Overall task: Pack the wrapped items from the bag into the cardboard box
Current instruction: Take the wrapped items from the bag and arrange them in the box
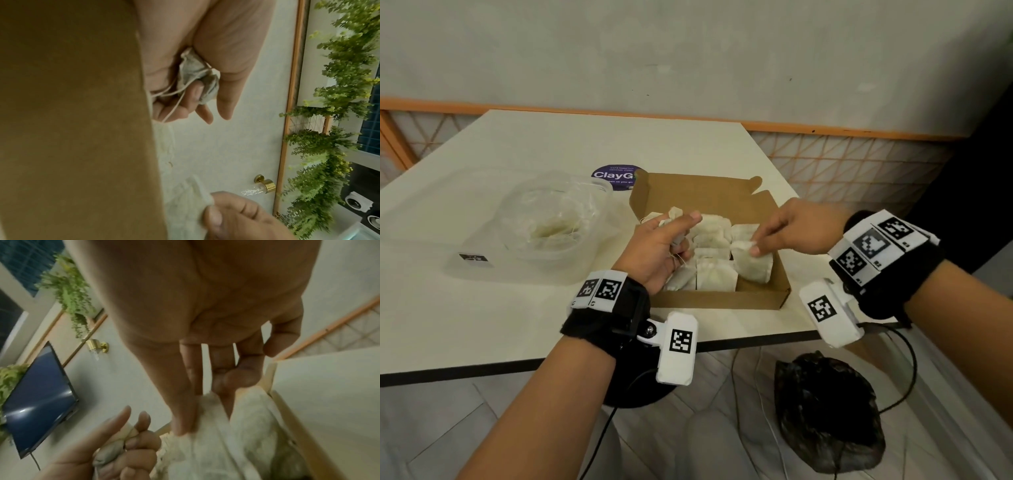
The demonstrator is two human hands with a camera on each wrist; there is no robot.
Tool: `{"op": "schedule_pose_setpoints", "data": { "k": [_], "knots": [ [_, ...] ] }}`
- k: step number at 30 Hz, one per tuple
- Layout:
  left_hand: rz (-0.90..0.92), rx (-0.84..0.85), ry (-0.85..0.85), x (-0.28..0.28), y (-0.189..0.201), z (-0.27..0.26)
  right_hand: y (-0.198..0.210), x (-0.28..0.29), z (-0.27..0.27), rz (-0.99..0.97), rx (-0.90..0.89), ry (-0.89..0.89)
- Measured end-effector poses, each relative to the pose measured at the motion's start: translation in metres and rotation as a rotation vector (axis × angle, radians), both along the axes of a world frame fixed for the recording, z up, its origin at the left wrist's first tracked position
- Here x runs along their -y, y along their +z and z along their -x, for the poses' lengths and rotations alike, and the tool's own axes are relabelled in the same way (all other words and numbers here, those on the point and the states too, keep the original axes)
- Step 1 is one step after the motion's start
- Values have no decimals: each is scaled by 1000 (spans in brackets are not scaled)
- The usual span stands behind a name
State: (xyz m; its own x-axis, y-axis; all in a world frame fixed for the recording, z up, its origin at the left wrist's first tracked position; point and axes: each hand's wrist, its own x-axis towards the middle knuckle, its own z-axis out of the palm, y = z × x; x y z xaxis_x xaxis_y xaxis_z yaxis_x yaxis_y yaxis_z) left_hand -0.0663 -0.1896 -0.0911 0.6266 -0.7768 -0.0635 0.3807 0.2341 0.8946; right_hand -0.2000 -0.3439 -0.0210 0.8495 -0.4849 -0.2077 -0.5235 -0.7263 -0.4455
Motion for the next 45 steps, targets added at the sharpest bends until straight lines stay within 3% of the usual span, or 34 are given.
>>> {"op": "schedule_pose_setpoints", "data": {
  "k": [6, 16, 20, 30, 34, 36, 41, 45],
  "knots": [
    [-5, -23, 18, -1, 2, 2, -23, 20, -20, 68, -28, -1],
    [10, -66, -33, 0, 1, -1, -24, 29, -17, 112, 267, -114],
    [8, -71, -97, -1, 3, -2, -17, -3, -6, -116, 543, -113],
    [-32, -75, -252, -6, 10, 3, -61, -81, -31, -518, 790, -234],
    [-124, 76, -194, -4, 7, 6, -68, -73, -32, -572, 890, -304],
    [-130, 94, -127, -2, 2, 6, -67, -66, -30, -688, 960, -383],
    [-133, 117, -98, -3, 2, 6, -64, -62, -28, -946, 1020, -476],
    [-113, 161, -93, -3, 0, 5, -62, -63, -26, -881, 952, -355]
  ]
}}
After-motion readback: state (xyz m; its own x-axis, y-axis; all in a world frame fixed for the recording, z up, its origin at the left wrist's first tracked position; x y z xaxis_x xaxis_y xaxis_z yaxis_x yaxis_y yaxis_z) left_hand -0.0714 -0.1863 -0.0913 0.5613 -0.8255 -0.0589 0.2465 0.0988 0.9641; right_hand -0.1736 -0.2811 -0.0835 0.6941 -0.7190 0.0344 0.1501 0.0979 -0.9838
